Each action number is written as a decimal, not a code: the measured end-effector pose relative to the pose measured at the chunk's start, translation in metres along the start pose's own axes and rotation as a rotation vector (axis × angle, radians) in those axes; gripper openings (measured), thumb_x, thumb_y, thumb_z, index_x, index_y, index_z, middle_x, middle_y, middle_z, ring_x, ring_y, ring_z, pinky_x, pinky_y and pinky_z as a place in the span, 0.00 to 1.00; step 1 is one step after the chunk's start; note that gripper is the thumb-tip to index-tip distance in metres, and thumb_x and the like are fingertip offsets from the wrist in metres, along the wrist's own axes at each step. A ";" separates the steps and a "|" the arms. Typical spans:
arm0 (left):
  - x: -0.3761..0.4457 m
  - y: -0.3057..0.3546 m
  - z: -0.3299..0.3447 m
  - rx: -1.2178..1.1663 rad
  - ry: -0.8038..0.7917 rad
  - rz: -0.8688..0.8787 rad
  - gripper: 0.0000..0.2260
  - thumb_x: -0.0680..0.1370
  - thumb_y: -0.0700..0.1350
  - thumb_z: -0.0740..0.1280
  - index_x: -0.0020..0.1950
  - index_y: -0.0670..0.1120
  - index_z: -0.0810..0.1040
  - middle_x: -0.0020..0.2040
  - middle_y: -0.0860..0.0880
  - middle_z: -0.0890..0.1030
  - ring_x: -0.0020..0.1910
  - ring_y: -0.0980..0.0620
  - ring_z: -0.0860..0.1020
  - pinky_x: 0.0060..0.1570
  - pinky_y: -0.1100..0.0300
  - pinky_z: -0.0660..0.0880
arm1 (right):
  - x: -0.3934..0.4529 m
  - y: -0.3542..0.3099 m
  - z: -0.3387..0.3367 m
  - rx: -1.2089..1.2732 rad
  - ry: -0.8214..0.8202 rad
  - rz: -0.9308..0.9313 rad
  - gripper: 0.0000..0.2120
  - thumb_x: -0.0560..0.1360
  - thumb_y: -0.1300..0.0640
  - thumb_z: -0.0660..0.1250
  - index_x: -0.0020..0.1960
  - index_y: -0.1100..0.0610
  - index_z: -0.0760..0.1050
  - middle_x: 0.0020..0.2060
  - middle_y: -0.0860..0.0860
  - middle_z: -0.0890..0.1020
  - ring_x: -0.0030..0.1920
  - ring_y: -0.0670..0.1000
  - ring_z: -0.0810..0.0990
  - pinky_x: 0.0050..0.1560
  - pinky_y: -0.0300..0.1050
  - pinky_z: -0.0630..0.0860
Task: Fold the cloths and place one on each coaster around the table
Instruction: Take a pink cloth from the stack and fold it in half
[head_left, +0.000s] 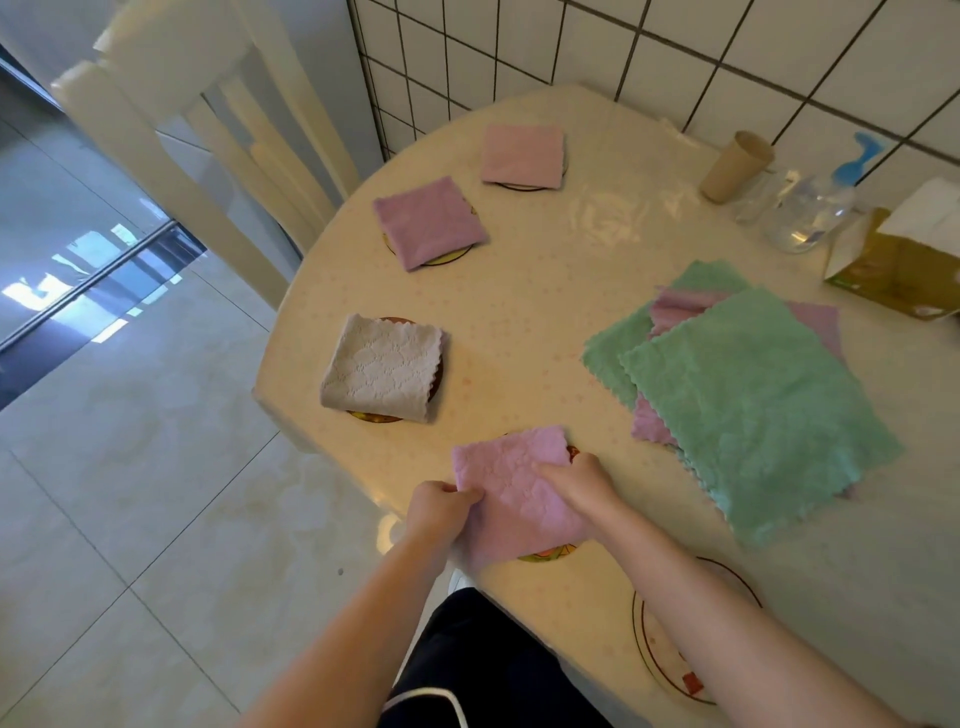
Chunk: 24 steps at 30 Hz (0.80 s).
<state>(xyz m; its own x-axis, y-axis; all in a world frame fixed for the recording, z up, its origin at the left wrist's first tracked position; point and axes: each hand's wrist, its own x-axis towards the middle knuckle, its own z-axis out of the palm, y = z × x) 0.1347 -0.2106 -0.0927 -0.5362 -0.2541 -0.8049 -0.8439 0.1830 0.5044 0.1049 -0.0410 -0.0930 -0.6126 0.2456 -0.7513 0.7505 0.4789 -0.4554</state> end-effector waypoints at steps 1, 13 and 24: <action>0.000 0.001 0.000 -0.003 -0.010 0.017 0.08 0.75 0.46 0.69 0.48 0.41 0.79 0.38 0.48 0.78 0.37 0.51 0.75 0.40 0.58 0.73 | 0.000 0.000 -0.001 -0.007 0.013 0.010 0.24 0.71 0.45 0.67 0.59 0.61 0.72 0.53 0.55 0.79 0.52 0.56 0.78 0.53 0.52 0.77; -0.004 0.000 0.015 0.076 -0.154 0.094 0.07 0.74 0.42 0.70 0.45 0.39 0.77 0.40 0.41 0.82 0.36 0.45 0.81 0.41 0.47 0.82 | 0.008 0.013 -0.026 -0.051 0.213 -0.228 0.17 0.70 0.53 0.72 0.52 0.53 0.66 0.46 0.49 0.78 0.47 0.52 0.78 0.49 0.48 0.76; 0.005 0.002 0.005 0.573 0.079 0.359 0.18 0.70 0.53 0.71 0.53 0.48 0.68 0.43 0.50 0.79 0.40 0.47 0.78 0.34 0.56 0.73 | 0.011 0.027 -0.034 -0.078 0.253 -0.261 0.12 0.73 0.53 0.70 0.52 0.55 0.71 0.40 0.48 0.79 0.43 0.50 0.79 0.46 0.47 0.77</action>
<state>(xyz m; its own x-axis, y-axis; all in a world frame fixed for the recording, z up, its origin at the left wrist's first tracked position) 0.1303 -0.2067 -0.0970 -0.7996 -0.1484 -0.5819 -0.4813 0.7379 0.4732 0.1105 0.0029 -0.0974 -0.8303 0.3025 -0.4681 0.5456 0.6131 -0.5714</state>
